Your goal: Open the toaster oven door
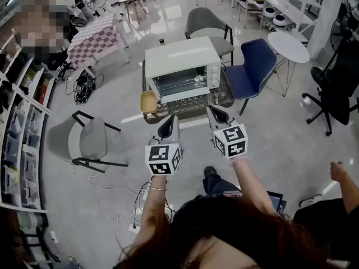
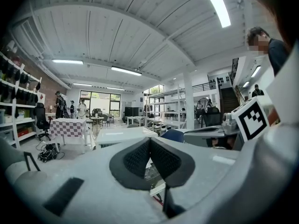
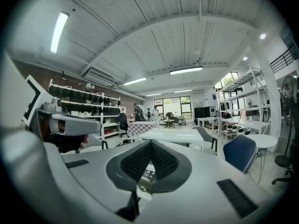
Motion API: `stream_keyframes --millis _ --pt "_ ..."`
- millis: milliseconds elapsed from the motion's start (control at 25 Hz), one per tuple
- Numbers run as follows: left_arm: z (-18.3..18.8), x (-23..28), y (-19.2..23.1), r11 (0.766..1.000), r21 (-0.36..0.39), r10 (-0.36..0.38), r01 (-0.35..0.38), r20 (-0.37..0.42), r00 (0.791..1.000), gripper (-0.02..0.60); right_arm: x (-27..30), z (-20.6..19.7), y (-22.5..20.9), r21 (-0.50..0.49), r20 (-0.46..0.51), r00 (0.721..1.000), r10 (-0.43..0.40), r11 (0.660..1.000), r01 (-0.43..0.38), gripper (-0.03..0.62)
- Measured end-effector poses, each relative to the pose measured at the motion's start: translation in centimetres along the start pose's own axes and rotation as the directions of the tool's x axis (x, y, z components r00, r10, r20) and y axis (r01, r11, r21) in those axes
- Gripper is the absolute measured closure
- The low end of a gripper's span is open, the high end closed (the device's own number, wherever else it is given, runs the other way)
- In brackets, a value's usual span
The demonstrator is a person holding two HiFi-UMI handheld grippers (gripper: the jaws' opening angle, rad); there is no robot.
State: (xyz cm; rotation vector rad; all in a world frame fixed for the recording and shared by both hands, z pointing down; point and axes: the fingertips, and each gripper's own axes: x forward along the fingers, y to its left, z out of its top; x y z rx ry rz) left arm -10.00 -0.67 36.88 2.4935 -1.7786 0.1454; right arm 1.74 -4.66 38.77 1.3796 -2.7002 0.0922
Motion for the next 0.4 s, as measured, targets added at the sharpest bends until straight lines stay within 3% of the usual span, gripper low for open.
stream_keyframes --millis 400 --pt "0.6 1.4 -0.2 1.0 -0.011 0.008 -0.008 0.021 1.0 0.568 0.3 0.4 -1.3 -0.001 0.012 1.0 0.003 1.0 -0.003 0.592"
